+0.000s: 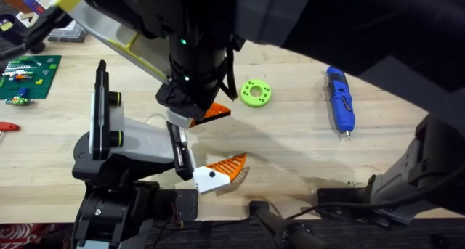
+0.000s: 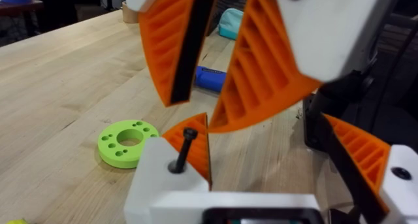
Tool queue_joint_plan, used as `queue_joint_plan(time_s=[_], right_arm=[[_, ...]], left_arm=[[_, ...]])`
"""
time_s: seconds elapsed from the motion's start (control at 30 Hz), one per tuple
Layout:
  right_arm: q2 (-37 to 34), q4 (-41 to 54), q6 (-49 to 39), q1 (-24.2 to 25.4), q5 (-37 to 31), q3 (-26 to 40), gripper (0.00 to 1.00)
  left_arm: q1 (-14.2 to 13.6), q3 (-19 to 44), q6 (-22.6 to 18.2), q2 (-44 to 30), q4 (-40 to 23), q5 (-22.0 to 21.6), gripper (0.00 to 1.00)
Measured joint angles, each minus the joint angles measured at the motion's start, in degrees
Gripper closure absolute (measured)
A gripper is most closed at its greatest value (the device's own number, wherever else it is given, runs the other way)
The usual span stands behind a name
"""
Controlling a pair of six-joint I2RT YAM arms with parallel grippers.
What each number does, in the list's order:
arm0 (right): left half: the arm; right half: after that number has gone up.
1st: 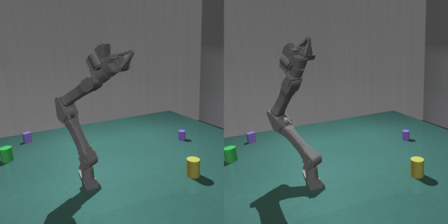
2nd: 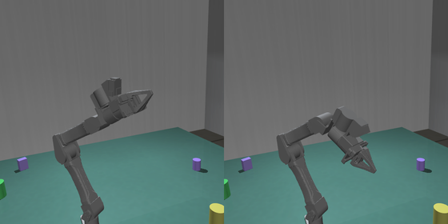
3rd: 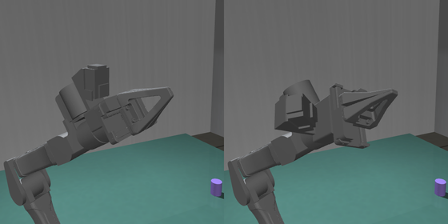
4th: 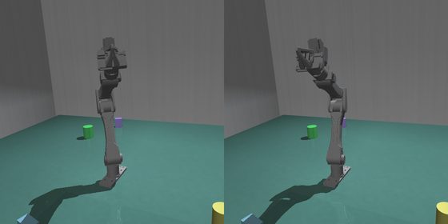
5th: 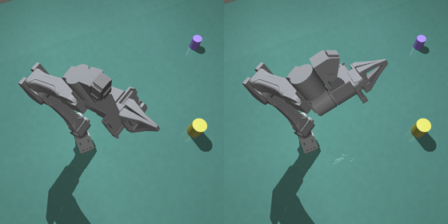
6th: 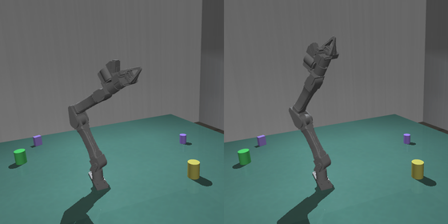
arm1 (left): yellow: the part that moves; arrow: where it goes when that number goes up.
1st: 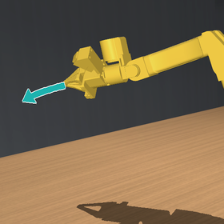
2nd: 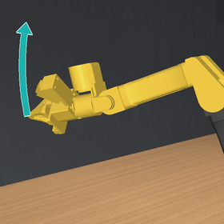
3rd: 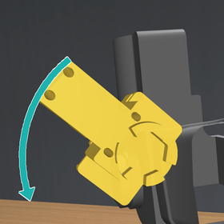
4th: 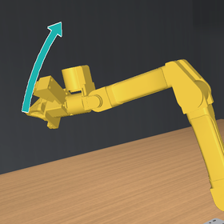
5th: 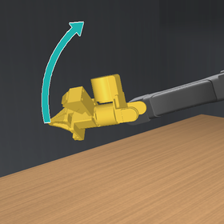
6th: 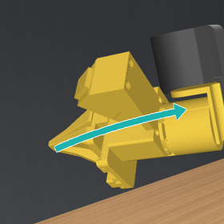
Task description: Pick up the gripper from the table and insert it into the empty holder that is missing its gripper. Then pick up a screw, insert it into the mounting hole, and use the screwdriver to tighten it. Finally, clean up the table by picking up the vegetable and placing it into the bucket.
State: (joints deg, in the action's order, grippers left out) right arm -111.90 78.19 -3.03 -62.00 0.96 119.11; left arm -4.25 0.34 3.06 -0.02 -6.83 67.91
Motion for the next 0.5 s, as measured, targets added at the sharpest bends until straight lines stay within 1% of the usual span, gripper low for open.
queue_joint_plan(time_s=[0.37,0.5], right_arm=[[0.00,0.11,-0.02,0.00,-0.01,0.08,0.680],[0.00,1.26,-0.04,0.00,-0.01,1.47,0.680]], left_arm=[[0.00,0.00,0.01,-0.01,-0.02,-0.01,0.018],[0.00,0.00,0.01,-0.01,-0.02,-0.01,0.018]])
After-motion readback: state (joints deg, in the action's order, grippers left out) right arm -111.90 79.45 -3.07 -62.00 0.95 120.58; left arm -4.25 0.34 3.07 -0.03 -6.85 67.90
